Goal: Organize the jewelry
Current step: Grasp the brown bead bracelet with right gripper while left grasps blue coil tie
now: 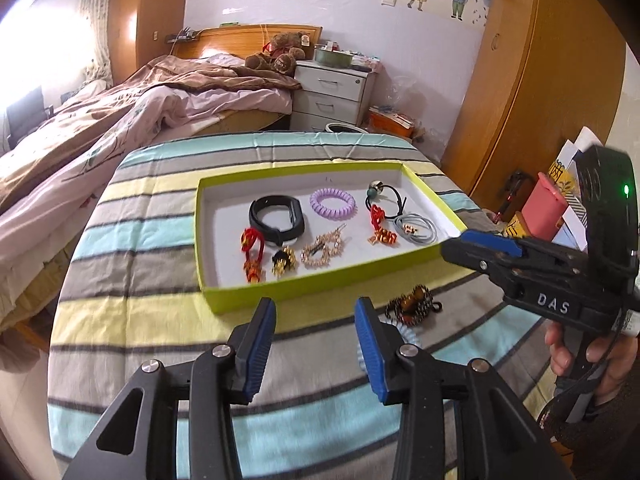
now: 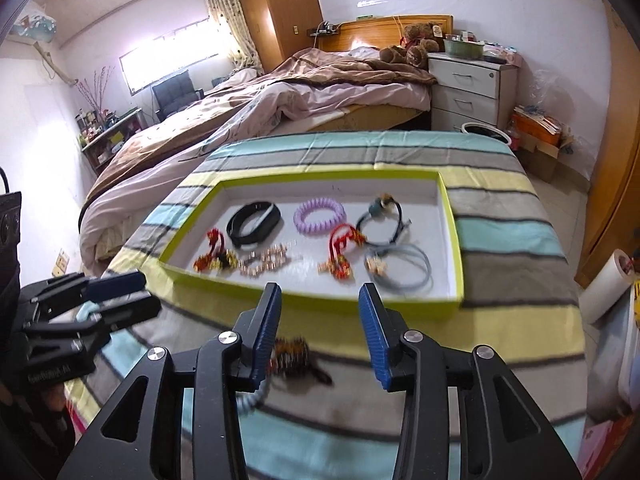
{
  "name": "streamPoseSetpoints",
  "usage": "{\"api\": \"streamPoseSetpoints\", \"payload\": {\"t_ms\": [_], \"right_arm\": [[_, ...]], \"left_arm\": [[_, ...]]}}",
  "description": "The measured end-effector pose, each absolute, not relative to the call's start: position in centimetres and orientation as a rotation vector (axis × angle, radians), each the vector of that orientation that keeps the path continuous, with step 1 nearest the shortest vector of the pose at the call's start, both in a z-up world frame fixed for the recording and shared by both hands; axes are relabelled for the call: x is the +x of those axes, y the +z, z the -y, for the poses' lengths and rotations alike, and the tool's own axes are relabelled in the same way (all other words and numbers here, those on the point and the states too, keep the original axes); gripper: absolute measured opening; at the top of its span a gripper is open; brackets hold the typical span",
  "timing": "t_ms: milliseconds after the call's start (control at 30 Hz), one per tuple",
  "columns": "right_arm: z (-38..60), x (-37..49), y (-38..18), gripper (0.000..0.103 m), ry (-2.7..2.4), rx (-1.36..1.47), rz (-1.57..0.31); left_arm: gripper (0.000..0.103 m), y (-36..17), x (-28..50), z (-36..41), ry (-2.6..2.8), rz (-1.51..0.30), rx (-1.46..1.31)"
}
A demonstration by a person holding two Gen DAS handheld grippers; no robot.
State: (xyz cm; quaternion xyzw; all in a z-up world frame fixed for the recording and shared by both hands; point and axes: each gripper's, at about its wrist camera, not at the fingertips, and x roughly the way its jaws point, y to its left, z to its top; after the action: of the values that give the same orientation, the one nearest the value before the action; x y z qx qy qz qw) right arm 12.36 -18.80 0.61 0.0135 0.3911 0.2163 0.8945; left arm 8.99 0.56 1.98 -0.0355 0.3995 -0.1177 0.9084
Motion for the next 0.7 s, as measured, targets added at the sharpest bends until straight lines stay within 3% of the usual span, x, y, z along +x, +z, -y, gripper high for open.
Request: {"api": "streamPoseSetpoints", "payload": {"t_ms": [700], "right_arm": [[16.0,11.8,-4.0,0.042,0.427,0.017,-0.929]], "left_arm": [[0.041,0.0,5.3,-2.5,-0.222,-0.863,-0.136]]}}
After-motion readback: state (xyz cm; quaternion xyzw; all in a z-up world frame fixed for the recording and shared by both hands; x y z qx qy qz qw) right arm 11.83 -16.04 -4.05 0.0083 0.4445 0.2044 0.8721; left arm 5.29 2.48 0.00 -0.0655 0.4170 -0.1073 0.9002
